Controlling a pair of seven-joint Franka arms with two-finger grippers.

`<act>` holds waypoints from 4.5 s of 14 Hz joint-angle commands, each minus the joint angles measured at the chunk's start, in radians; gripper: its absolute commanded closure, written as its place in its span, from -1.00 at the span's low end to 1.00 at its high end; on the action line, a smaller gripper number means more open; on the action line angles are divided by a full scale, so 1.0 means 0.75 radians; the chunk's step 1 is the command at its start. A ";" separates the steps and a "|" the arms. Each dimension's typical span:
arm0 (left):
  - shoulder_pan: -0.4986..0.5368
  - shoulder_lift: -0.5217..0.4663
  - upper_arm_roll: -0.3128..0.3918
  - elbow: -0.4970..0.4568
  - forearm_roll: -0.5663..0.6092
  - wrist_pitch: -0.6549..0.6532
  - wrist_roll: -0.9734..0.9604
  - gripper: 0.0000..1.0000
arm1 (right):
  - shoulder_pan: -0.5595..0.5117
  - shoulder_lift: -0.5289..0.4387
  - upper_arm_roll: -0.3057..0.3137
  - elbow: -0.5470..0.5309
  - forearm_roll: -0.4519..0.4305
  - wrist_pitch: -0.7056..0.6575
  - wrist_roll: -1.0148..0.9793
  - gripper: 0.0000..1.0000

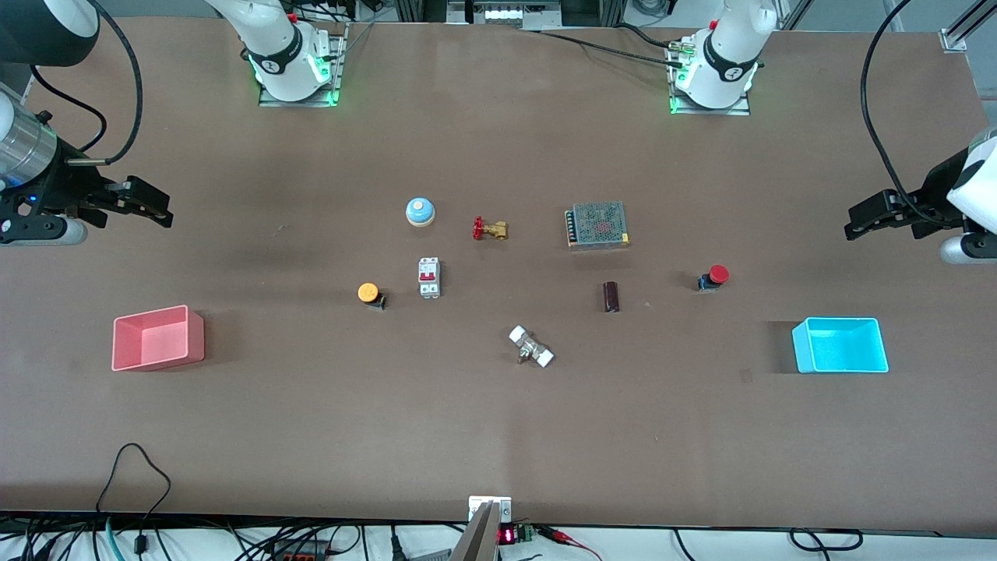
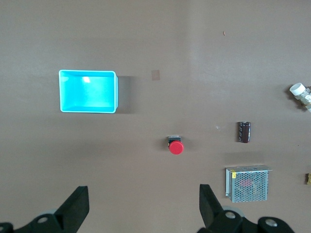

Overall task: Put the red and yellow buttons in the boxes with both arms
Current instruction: 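Reach the right gripper toward the yellow button while the left gripper reaches the red button, then lower the right gripper over the yellow button while the left gripper lowers onto the red, then close the right gripper on the yellow button while the left gripper grips the red, then carry the yellow button to the pink box while the left gripper carries red to cyan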

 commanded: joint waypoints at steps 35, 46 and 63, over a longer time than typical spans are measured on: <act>-0.138 0.401 -0.015 -0.758 -0.180 0.911 -0.045 -1.00 | 0.231 0.661 0.244 -0.346 -0.219 1.074 0.734 -1.00; -0.134 0.438 -0.015 -0.789 -0.184 0.973 -0.030 -0.79 | 0.246 0.702 0.244 -0.342 -0.285 1.098 0.734 -0.54; -0.004 0.209 0.016 -0.773 -0.125 0.838 -0.016 0.40 | 0.144 0.521 0.215 -0.215 -0.232 0.802 0.404 0.53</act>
